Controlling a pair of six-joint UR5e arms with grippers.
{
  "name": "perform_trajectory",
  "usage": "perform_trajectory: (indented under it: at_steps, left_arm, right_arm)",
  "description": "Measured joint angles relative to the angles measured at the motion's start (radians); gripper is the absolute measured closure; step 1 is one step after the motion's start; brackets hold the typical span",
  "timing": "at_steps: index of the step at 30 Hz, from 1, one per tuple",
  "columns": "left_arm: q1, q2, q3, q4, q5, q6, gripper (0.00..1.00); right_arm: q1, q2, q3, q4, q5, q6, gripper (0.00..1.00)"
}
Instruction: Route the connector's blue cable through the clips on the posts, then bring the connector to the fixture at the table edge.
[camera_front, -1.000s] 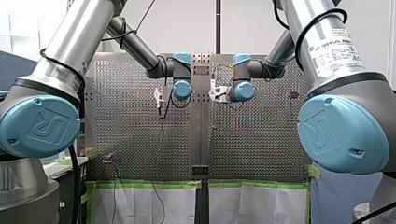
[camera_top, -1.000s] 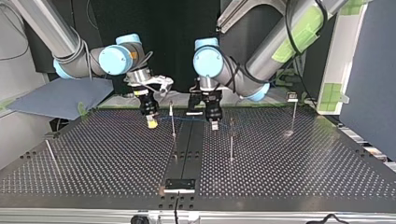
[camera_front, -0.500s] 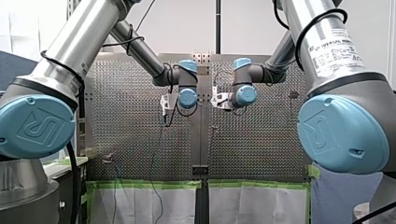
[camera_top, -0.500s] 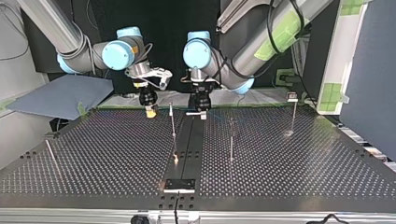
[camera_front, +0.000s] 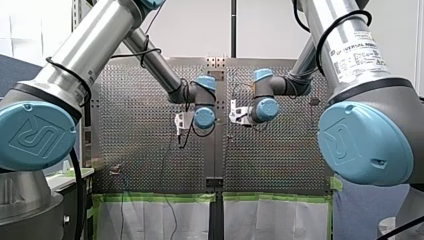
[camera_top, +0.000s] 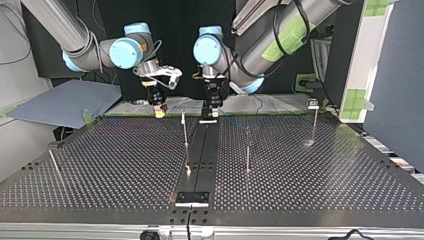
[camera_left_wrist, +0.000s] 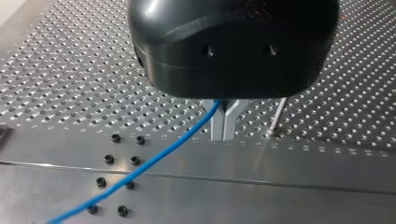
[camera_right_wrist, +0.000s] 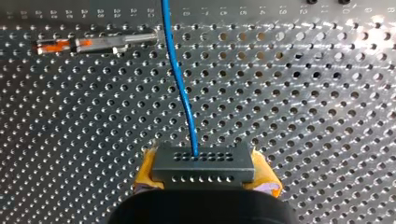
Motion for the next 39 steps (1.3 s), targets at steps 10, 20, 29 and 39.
perform_trajectory:
  at_steps: [10,20,29,39]
  left_arm:
    - [-0.007,-0.008,-0.028,0.024,0.005,0.002,1.0]
    - [-0.02,-0.05,-0.03,0.038,0.012,-0.002,1.0]
    - [-0.033,-0.075,-0.029,0.051,0.026,-0.004,1.0]
    - [-0.035,-0.119,-0.028,0.078,0.034,-0.013,1.0]
  right_arm:
    - [-0.015,0.001,0.043,-0.026,0.0,0.0,1.0]
    - [-0.047,0.002,0.089,-0.068,-0.007,-0.022,1.0]
    - [-0.065,0.002,0.13,-0.14,-0.051,-0.031,1.0]
    - [-0.087,0.003,0.186,-0.202,-0.085,-0.036,1.0]
